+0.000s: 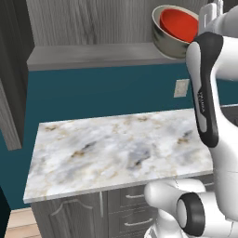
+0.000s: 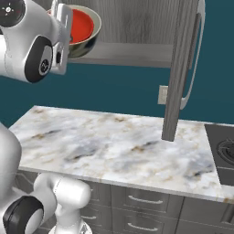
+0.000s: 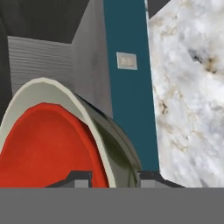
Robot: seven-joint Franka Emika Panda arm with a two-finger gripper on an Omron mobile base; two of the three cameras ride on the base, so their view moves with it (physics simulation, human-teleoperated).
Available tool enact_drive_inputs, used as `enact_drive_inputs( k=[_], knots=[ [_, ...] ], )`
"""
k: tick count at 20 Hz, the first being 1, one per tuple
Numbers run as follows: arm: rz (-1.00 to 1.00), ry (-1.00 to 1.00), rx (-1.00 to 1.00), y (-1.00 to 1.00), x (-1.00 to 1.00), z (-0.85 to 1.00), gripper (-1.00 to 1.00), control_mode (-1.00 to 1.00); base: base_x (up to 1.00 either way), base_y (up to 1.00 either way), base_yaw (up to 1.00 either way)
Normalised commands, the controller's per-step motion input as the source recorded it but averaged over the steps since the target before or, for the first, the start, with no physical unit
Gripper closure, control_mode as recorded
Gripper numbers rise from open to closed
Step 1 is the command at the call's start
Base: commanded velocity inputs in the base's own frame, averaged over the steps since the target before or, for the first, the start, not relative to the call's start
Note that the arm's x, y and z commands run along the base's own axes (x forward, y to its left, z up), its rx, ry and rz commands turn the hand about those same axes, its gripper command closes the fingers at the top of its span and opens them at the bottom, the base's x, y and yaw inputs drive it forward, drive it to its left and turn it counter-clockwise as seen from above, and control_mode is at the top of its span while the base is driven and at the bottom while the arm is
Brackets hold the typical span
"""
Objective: Pick up the bowls on the counter and stack them on top of one another in the open cabinet. Place the smaller bowl on top of the larger bowl.
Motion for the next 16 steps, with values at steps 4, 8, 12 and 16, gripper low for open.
enact_drive_inputs(
  k=[4, 8, 12, 16],
  knots=[
    [0.00, 0.00, -0.08, 0.09, 0.10, -0.07, 1.00, -1.00, 0.00, 0.00, 0.00],
    [0.00, 0.00, -0.08, 0.10, 0.04, -0.09, 1.00, -1.00, 0.00, 0.00, 0.00],
    [0.00, 0.00, -0.04, 0.08, 0.16, 0.00, 1.00, -1.00, 0.00, 0.00, 0.00],
    [0.00, 0.00, -0.01, 0.07, 0.26, 0.00, 1.00, -1.00, 0.00, 0.00, 0.00]
  ],
)
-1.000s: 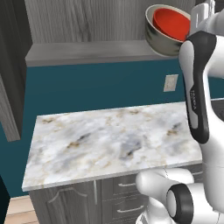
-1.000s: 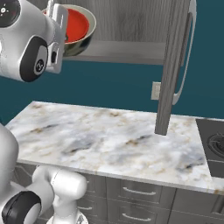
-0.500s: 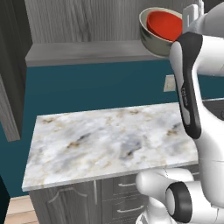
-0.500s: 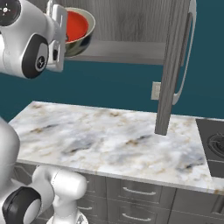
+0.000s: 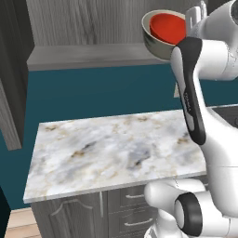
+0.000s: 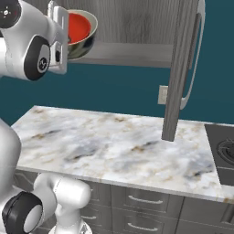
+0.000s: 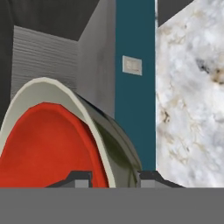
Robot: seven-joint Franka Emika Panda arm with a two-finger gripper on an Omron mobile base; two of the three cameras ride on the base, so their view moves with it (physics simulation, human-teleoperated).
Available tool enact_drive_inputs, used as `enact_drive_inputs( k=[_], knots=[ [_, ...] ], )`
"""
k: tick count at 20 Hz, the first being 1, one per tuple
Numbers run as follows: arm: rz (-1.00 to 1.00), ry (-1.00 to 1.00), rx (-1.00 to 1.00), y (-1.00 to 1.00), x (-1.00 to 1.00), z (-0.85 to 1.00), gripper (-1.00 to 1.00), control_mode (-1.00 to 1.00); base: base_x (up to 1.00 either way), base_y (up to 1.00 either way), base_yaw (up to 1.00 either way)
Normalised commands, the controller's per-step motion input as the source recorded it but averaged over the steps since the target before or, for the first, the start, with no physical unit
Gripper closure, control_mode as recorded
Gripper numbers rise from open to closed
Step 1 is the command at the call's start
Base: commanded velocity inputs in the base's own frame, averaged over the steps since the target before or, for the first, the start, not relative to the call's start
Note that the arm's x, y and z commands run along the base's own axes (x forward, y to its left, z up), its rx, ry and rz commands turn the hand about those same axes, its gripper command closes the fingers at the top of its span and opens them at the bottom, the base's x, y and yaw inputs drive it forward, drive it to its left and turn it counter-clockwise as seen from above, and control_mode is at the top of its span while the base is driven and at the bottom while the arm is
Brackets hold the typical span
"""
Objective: Pick up the bowls on the counter and stack them on top of one another in the open cabinet. Place the smaller bowl on top of the larger bowl.
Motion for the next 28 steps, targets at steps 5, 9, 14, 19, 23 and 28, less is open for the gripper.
enact_drive_inputs(
  k=[5, 9, 14, 19, 23, 28],
  knots=[
    [0.00, 0.04, 0.00, 0.02, 0.37, -0.08, 1.00, -1.00, 0.00, 0.00, 0.00],
    [0.00, 0.05, 0.00, 0.00, 0.40, -0.07, 1.00, -1.00, 0.00, 0.00, 0.00],
    [0.00, 0.03, 0.00, 0.00, 0.40, -0.02, 1.00, -1.00, 0.00, 0.00, 0.00],
    [0.00, 0.02, 0.00, 0.00, 0.39, -0.03, 1.00, -1.00, 0.00, 0.00, 0.00],
    [0.00, 0.00, 0.00, 0.00, 0.37, -0.06, 1.00, -1.00, 0.00, 0.00, 0.00],
    [0.00, 0.00, 0.00, 0.01, 0.36, -0.07, 1.00, -1.00, 0.00, 0.00, 0.00]
  ],
)
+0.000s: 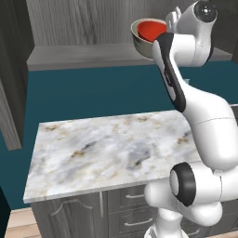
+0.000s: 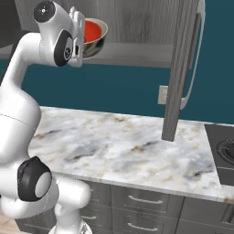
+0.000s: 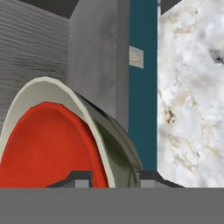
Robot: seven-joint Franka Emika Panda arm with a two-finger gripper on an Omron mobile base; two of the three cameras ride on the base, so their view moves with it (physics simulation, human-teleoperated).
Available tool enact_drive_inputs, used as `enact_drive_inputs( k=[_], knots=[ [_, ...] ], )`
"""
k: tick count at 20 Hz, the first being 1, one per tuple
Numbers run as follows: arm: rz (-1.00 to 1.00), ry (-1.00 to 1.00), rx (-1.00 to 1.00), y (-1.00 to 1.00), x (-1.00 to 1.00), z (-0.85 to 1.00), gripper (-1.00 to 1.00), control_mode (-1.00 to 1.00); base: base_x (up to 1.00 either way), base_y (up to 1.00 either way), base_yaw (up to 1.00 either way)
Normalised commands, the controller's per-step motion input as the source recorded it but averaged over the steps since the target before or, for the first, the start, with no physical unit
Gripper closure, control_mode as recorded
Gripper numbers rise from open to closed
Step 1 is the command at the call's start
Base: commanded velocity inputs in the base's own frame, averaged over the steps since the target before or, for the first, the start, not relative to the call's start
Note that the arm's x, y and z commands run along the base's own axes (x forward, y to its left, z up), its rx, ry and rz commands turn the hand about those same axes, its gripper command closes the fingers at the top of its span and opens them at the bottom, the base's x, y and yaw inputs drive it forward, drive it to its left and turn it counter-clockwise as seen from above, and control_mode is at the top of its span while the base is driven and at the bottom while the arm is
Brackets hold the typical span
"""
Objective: Pick up the bowls on the counter and stack them on top of one another in the open cabinet. Place the smaller bowl on top of the larger bowl.
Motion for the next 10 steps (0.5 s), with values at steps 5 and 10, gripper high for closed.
enact_drive_inputs(
  k=[5, 10],
  knots=[
    [0.00, 0.00, 0.00, 0.02, 0.37, -0.06, 1.00, -1.00, 0.00, 0.00, 0.00],
    [0.00, 0.00, 0.00, 0.03, 0.37, -0.03, 1.00, -1.00, 0.00, 0.00, 0.00]
  ],
)
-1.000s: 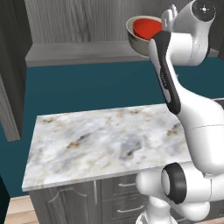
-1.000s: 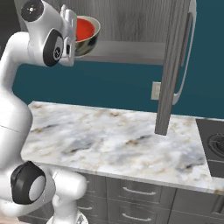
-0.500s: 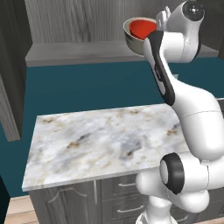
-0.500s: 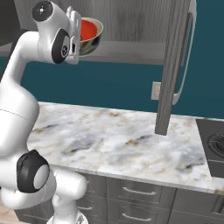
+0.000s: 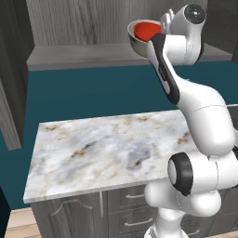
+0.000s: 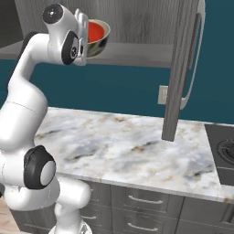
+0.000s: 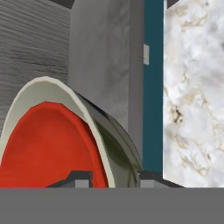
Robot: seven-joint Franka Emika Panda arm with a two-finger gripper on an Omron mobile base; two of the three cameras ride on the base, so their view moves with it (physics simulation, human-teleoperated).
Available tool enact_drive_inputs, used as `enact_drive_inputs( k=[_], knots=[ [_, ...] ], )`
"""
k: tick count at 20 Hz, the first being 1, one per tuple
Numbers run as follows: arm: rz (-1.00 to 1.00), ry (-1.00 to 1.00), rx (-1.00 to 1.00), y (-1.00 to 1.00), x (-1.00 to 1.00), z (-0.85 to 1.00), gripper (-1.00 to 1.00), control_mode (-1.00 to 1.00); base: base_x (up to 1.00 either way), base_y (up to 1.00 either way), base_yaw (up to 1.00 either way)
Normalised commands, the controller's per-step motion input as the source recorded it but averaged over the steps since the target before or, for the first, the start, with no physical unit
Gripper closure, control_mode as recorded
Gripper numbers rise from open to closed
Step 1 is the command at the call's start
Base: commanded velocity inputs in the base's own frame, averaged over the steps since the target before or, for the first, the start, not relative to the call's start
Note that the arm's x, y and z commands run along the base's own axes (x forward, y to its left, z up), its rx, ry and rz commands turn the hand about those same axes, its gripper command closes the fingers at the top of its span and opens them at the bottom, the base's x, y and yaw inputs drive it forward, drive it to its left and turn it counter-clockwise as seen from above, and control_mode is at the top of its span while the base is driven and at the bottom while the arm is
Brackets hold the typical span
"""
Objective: Pick up the bowls on the counter and stack them on top of one another in the open cabinet. Place the smaller bowl on top of the larger bowl.
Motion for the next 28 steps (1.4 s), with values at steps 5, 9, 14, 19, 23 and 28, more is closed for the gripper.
enact_drive_inputs(
  k=[5, 9, 14, 19, 23, 28],
  knots=[
    [0.00, 0.00, 0.00, 0.01, 0.39, -0.02, 1.00, -1.00, 0.00, 0.00, 0.00],
    [0.00, 0.01, 0.00, 0.01, 0.37, 0.00, 1.00, -1.00, 0.00, 0.00, 0.00],
    [0.00, 0.02, 0.00, 0.00, 0.36, 0.00, 1.00, -1.00, 0.00, 0.00, 0.00],
    [0.00, 0.04, -0.01, 0.01, 0.35, -0.04, 1.00, -1.00, 0.00, 0.00, 0.00],
    [0.00, 0.04, -0.05, 0.03, 0.35, -0.13, 1.00, -1.00, 0.00, 0.00, 0.00],
    [0.00, 0.08, -0.06, 0.04, 0.37, -0.07, 1.00, -1.00, 0.00, 0.00, 0.00]
  ],
)
